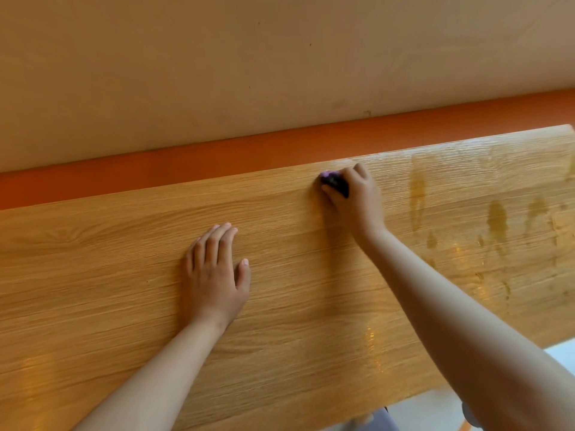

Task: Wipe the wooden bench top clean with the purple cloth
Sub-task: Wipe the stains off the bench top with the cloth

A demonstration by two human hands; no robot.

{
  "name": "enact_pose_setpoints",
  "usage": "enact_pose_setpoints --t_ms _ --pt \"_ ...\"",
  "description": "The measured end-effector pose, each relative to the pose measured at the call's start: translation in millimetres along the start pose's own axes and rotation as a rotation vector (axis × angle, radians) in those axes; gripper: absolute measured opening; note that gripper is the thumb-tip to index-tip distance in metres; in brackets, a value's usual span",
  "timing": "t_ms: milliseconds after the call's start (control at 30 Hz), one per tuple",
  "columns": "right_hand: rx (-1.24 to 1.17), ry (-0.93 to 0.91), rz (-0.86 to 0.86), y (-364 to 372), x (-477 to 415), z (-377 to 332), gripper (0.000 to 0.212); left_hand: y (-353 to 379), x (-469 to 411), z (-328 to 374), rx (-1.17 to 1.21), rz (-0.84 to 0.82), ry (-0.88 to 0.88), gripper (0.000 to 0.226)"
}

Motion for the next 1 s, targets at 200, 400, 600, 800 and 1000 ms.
enact_pose_setpoints --t_ms 200,400,600,800,1000 --pt "-0.014 -0.116 -0.094 -11 6 11 0.03 0 -2 1 0.001 0.008 0.005 0.054" --pt "0.103 0.096 0.027 -61 -35 94 0.03 -1 -1 2 -0.009 0.011 0.014 0.054" --pt "0.137 0.107 -0.013 -75 -77 121 0.031 0 -1 3 -0.015 -0.009 0.007 0.053" --pt "0.155 -0.001 -0.002 -74 -83 120 0.031 1 0 2 -0.024 -0.017 0.003 0.053" --pt "0.117 -0.277 -0.215 -74 -14 94 0.029 -2 2 8 -0.024 -0.01 -0.014 0.055"
Point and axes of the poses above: each hand's wrist, its own x-axis away from the middle knuckle, its own y-axis out of the palm, z = x × y, the point moved 7 cm from there along -x, towards the middle knuckle, and after that the axes turned 1 degree about -y, right-handed, at the moved point
